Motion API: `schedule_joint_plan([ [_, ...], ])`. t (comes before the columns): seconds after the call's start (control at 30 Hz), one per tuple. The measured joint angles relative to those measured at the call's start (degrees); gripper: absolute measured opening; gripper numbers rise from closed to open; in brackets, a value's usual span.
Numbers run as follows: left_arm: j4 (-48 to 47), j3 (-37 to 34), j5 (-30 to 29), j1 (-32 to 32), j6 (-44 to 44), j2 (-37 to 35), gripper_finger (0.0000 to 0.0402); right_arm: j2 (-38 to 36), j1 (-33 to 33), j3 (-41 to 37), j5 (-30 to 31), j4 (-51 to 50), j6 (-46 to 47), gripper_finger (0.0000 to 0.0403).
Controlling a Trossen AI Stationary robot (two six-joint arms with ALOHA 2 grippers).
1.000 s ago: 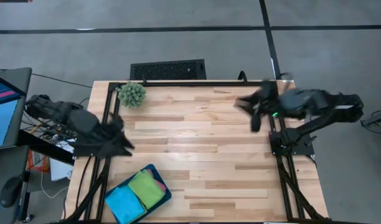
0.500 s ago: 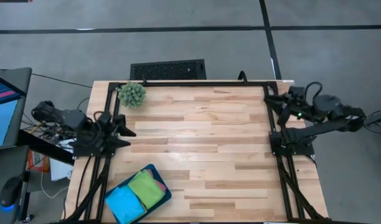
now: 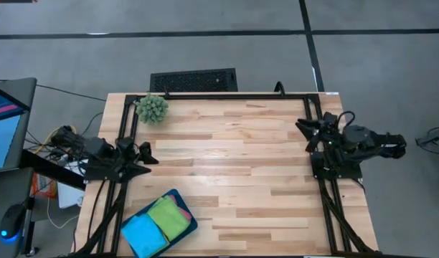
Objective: Fold microfiber towels
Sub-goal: Return to Home Position
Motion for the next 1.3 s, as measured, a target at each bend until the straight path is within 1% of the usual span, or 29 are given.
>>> schedule_joint_plan([
  [0.07,1.12,-2.79,-0.14,0.05,1.45,-0.58,0.0221,-0.98,0.12,-2.27,-0.26,3.31,-0.26,0.0134],
  [0.13,7.46,-5.11,0.03,0.03,3.61,-0.26,0.0221,-0.84,0.37,-5.27,-1.62,3.38,-0.32,0.0134],
  [0.2,11.53,-7.85,0.07,0.04,3.96,-0.64,0.0221,-0.57,0.28,-7.57,-2.66,8.25,-0.36,0.0134],
  [0.27,8.65,-7.77,0.21,0.09,3.36,-0.23,0.0221,-0.94,0.19,-10.69,-2.91,11.08,-0.36,0.0134],
  [0.3,7.68,-7.79,0.42,0.08,3.12,-0.26,0.0221,-0.83,0.11,-12.09,-2.86,11.01,-0.34,0.0134],
  [0.37,6.68,-7.81,0.27,0.09,3.36,-0.49,0.0221,-0.85,0.09,-14.00,-2.75,14.25,-0.35,0.0134],
  [0.5,6.04,-7.86,-0.46,0.11,6.76,-0.43,0.0221,-0.84,0.09,-17.97,-2.63,14.83,1.54,0.0134],
  [0.67,5.22,-7.88,0.41,0.11,10.14,-0.43,0.0221,0.61,-0.02,-18.23,-1.60,15.23,3.11,0.0134],
  [0.77,4.64,-7.90,0.47,0.11,13.42,-0.43,0.0221,0.57,-0.24,-18.23,-1.31,15.24,1.07,0.0134],
  [1.0,-1.04,-7.94,0.56,0.11,13.34,-0.39,0.0221,0.55,-0.26,-18.23,-1.31,15.24,0.12,0.0134],
  [1.3,-1.02,-8.00,0.67,0.11,13.07,-0.12,0.0221,0.50,-0.26,-18.23,-1.33,15.22,0.12,0.0134],
])
